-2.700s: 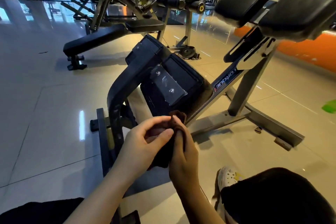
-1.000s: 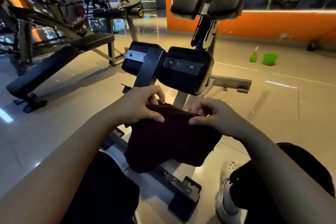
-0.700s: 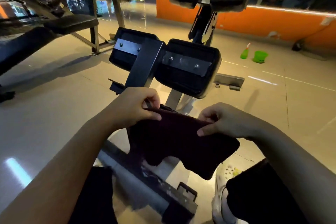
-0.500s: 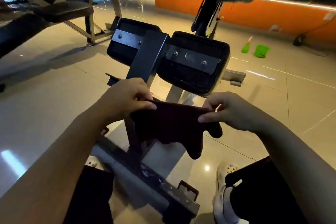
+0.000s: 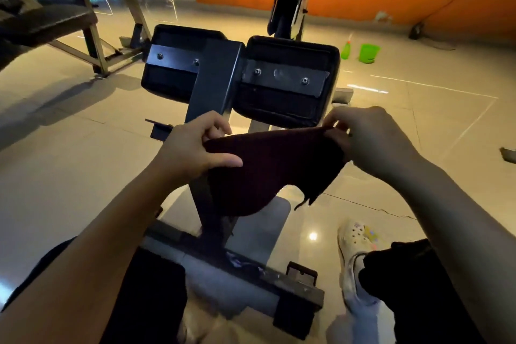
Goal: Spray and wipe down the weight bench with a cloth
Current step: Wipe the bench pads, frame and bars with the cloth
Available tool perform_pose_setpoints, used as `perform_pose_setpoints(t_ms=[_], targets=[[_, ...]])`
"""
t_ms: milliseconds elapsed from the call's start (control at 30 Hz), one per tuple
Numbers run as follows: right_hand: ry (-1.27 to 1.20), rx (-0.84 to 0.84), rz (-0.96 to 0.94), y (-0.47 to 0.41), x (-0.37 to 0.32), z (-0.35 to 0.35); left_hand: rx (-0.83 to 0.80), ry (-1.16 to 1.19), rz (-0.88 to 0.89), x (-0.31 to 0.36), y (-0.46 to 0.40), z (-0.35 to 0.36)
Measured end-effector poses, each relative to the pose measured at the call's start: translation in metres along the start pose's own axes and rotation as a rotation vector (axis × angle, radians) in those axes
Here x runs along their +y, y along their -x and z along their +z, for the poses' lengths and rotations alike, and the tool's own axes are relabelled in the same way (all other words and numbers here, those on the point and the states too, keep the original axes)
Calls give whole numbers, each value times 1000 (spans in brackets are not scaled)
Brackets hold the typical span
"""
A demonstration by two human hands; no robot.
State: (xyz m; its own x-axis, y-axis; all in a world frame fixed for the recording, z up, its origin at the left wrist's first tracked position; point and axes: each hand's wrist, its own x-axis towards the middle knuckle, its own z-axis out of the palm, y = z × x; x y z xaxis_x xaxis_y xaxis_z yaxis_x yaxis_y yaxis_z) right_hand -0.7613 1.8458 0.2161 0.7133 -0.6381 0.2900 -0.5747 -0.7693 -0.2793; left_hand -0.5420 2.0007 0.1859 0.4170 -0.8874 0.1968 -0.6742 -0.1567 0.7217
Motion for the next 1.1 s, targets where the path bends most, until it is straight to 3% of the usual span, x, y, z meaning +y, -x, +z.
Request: perform_pose_setpoints(t_ms=[133, 267, 467, 633, 733, 867, 1100], targets=[[-19, -33, 71, 10, -12, -11, 66, -123, 107, -9, 3, -10], [133, -57, 132, 24, -29, -8, 57, -62, 216, -19, 8, -22], [246, -152, 117, 35, -50, -9, -49, 27, 155, -38, 8, -34], [66, -320, 205, 27, -51, 2, -143, 202, 139, -46, -5, -40], [21, -235, 206, 25, -42, 12, -233, 34, 230, -47, -12, -37], [-47, -43, 47, 14, -36, 22, -251, -82, 322, -40, -21, -25], [-485, -8, -159, -21, -57, 39, -263, 120, 527, -21, -33, 0]])
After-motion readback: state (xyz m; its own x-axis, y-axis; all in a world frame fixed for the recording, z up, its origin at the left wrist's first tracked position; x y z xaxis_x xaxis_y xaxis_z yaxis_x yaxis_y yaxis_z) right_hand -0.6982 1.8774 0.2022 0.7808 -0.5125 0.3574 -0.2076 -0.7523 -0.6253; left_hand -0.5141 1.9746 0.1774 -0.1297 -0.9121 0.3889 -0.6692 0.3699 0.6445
